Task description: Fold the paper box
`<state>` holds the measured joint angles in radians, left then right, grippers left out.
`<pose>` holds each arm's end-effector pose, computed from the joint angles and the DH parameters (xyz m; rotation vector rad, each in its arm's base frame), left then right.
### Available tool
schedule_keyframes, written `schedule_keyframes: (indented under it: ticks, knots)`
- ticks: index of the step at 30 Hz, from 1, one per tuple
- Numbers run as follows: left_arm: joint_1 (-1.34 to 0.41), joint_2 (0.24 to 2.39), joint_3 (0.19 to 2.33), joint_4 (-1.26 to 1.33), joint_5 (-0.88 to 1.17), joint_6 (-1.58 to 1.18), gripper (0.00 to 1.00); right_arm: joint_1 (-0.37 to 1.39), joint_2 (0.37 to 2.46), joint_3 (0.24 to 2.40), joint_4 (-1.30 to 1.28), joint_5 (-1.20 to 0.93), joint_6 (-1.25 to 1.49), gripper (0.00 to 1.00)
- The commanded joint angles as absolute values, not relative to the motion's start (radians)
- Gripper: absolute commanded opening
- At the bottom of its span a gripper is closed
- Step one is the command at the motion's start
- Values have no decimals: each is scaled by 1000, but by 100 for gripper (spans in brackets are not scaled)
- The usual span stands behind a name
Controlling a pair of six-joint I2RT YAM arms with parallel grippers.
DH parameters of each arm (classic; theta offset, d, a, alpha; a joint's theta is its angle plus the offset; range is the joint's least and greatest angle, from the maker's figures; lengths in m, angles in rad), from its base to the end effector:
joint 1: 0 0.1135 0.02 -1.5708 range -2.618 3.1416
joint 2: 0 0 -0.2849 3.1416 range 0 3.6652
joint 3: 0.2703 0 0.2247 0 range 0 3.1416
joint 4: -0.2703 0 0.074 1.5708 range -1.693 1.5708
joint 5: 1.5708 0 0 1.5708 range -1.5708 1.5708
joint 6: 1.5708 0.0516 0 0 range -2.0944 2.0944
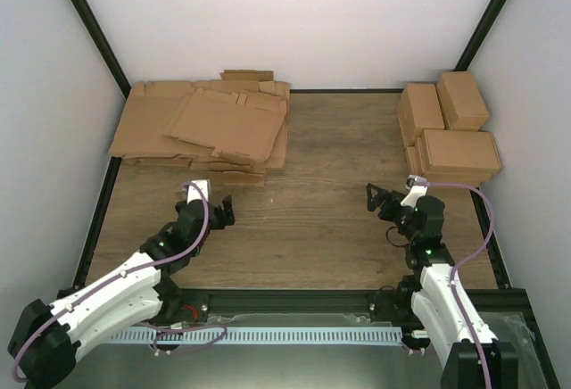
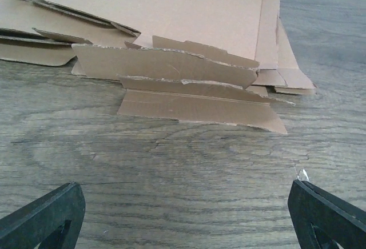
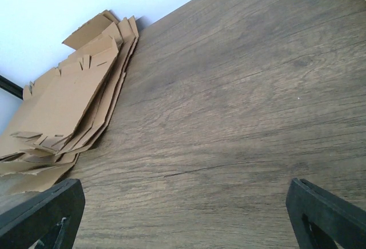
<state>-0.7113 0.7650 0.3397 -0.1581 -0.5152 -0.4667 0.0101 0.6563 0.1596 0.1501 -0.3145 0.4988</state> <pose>0.1194 -0.0693 0.2106 -0.0384 2.0745 -0.1641 0.1288 0.0173 0.1951 0.2599 1.9352 0.6407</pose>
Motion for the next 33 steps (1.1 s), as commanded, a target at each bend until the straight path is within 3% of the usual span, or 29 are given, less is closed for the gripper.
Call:
schedule_keyframes:
  ticks: [1,10,16,22,28,30,33]
  knots:
    - [-709,764,350,-122,-483,-443,100,15,672,169,179,-341,497,100]
    - [-683,832,441,-237,-584,-541,100,24,758,177,237,-449,474,100]
    - [-493,956,581,-263,-293,-714,100,26,797,189,238,-453,474,100]
    - [-331,1029,667,-258,-198,-764,100,28,798,188,242,-459,474,100]
    - [-154,1187,775,-239,-9,-753,85,28,794,189,238,-456,474,100]
    - [-110,1259,840,-289,-31,-744,75,28,794,189,237,-453,474,100]
    - [-55,1343,908,-336,-1,-743,73,28,792,188,235,-449,476,100]
